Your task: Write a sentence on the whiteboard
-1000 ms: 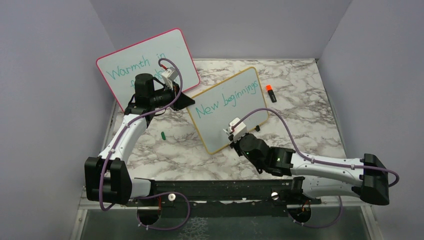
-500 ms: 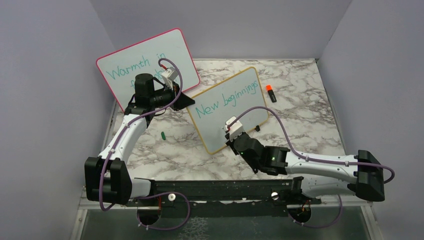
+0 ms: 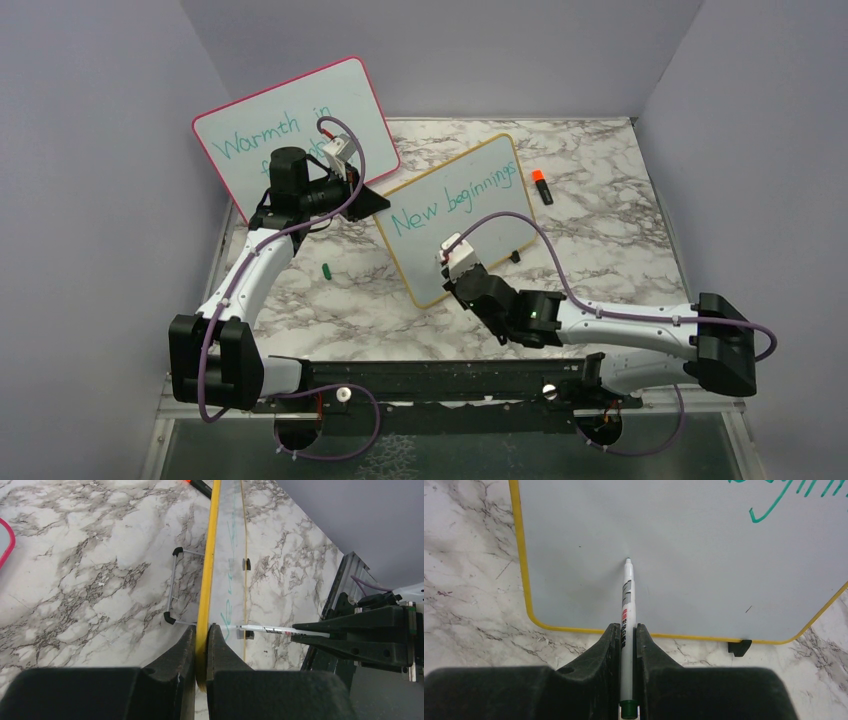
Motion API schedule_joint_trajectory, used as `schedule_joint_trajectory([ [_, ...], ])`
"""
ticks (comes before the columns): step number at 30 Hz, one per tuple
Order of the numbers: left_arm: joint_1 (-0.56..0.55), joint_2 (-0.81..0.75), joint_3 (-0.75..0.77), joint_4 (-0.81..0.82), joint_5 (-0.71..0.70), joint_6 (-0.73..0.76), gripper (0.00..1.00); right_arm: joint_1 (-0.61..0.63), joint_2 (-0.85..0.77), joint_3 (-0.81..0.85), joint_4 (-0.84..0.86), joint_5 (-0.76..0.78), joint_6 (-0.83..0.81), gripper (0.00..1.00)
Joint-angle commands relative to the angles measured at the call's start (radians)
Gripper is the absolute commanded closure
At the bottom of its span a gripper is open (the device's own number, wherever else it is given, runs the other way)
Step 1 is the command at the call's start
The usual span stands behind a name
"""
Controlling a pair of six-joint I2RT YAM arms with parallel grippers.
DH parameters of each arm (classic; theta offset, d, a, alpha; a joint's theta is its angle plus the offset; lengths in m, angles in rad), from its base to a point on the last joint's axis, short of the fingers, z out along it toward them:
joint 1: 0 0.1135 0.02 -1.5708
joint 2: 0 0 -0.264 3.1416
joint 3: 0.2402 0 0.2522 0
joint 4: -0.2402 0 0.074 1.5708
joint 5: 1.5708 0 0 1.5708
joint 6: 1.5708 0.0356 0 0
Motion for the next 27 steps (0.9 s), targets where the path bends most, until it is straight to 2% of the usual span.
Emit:
schedule_joint_trajectory([
  [1, 0.000, 0.018, -0.028, -0.034, -0.145, 0.067, 1.00, 0.008, 0.022, 0.041, 0.025, 0.032, 0.012, 0.99],
  [27, -0.001, 0.010, -0.028, -0.038, -0.142, 0.071, 1.00, 0.008, 0.060, 0.052, -0.028, 0.160, 0.030, 1.00],
])
